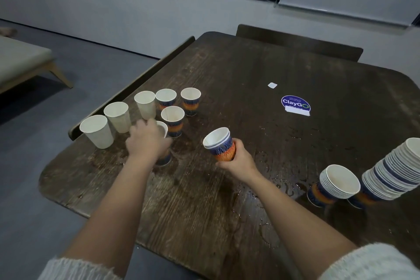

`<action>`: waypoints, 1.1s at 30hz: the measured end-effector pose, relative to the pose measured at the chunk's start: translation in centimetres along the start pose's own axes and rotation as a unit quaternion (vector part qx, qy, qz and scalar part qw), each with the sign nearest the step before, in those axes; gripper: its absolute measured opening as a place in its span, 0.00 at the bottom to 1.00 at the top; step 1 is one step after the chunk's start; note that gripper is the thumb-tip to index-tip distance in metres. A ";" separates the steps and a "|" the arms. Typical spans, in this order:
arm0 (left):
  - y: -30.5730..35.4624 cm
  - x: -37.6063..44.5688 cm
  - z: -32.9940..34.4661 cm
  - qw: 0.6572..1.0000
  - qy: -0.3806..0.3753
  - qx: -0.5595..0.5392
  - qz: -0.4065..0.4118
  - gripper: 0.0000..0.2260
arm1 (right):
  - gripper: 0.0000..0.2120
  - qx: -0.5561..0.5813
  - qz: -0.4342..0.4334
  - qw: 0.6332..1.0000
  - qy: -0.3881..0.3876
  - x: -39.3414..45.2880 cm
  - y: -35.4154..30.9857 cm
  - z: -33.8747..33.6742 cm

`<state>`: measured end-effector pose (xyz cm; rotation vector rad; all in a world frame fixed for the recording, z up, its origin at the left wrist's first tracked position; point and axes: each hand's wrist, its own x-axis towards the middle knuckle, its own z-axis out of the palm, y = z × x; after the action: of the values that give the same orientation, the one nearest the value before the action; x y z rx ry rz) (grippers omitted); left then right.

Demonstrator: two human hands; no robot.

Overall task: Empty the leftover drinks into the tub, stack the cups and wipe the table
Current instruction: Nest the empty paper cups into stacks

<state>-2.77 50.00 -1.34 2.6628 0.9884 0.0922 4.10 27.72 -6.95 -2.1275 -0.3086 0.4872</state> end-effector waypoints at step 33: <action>1.5 3.4 3.5 0.996 0.017 -0.078 0.033 0.37 | 0.40 0.004 -0.031 0.999 0.016 -0.5 -0.6 -1.3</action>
<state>1.31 50.25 -4.35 2.5587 0.8668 0.2211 4.23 26.95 -5.65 -2.1096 -0.3534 0.4160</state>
